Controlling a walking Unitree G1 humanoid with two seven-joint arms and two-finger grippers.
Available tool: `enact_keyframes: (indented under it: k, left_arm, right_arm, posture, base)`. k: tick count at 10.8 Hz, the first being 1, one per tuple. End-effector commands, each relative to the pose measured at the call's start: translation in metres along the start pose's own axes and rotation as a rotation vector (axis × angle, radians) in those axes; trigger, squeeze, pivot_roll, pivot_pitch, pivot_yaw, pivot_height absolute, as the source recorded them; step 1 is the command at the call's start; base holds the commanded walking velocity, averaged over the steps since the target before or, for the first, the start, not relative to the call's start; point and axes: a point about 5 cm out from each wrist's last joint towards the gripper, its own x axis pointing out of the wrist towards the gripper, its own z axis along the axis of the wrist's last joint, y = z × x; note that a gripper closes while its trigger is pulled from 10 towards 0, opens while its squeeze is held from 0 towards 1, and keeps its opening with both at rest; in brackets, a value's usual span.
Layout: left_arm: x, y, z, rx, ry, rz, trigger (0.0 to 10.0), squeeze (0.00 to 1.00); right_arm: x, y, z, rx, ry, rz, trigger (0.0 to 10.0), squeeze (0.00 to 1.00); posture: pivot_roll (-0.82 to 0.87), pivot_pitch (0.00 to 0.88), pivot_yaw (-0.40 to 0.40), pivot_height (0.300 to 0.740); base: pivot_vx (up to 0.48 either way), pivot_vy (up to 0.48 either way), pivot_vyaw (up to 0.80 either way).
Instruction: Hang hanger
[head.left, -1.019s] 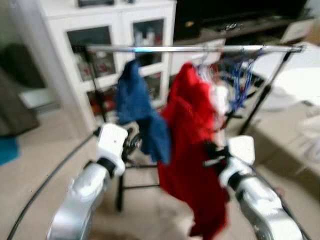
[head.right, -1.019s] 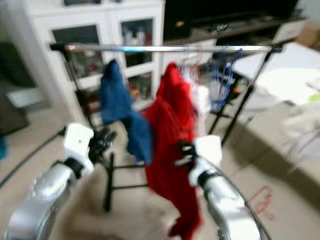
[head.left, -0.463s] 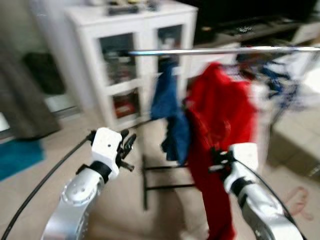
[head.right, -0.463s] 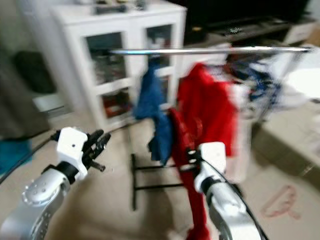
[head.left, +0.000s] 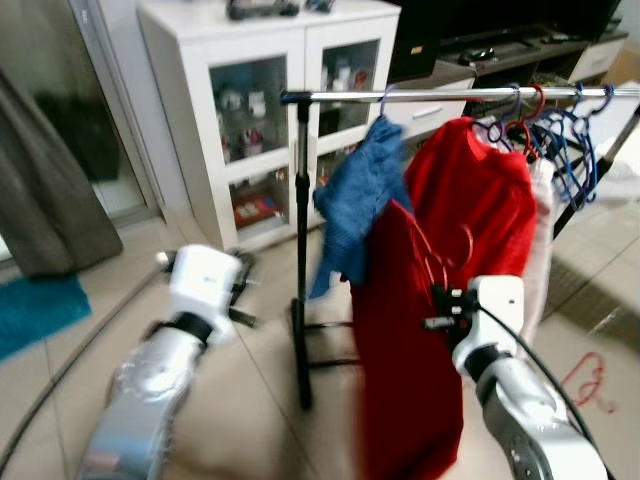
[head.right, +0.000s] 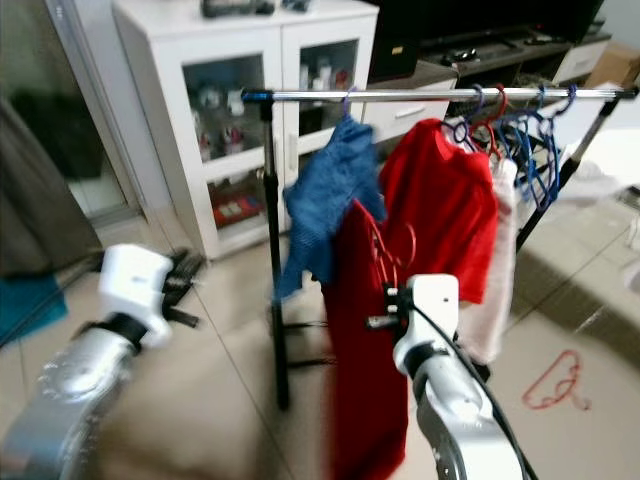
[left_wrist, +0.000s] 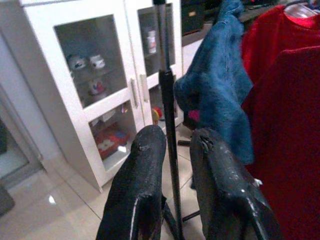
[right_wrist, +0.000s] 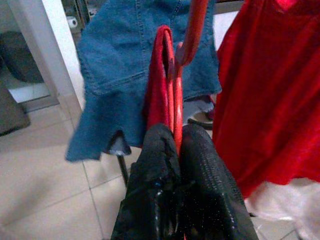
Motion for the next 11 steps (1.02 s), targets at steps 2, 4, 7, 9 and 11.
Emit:
enact_keyframes:
  k: [2,4,7,9,11]
  left_arm:
    - [-0.001,-0.004,0.001,-0.009,-0.002,0.011,10.0,0.00]
    - [-0.002,-0.004,0.005,-0.041,-0.030,0.014,10.0,0.00]
    - [-0.002,-0.004,0.007,-0.045,-0.037,-0.005,10.0,0.00]
    - [-0.002,-0.004,0.008,-0.036,-0.039,-0.027,10.0,0.00]
    - [-0.004,-0.007,0.010,-0.034,-0.047,-0.061,10.0,0.00]
  right_arm:
    - [0.003,-0.004,0.011,-0.100,-0.040,-0.018,10.0,0.00]
    - [0.008,-0.005,0.018,-0.057,-0.072,0.000,10.0,0.00]
    - [0.012,0.000,0.019,-0.077,-0.072,0.039,10.0,0.00]
    - [0.014,0.002,0.020,-0.071,-0.076,0.042,10.0,0.00]
    - [0.015,0.007,0.019,-0.081,-0.072,0.088,10.0,0.00]
  posture:
    - [0.10,0.012,-0.057,0.740]
    - [0.11,0.016,-0.065,0.740]
    - [0.10,0.019,-0.061,0.740]
    - [0.11,0.020,-0.060,0.740]
    - [0.11,0.021,-0.060,0.740]
  base:
    - [0.000,0.000,0.00]
    - [0.148,0.000,0.00]
    - [0.330,0.000,-0.27]
    - [0.349,0.000,0.00]
    - [0.349,0.000,0.00]
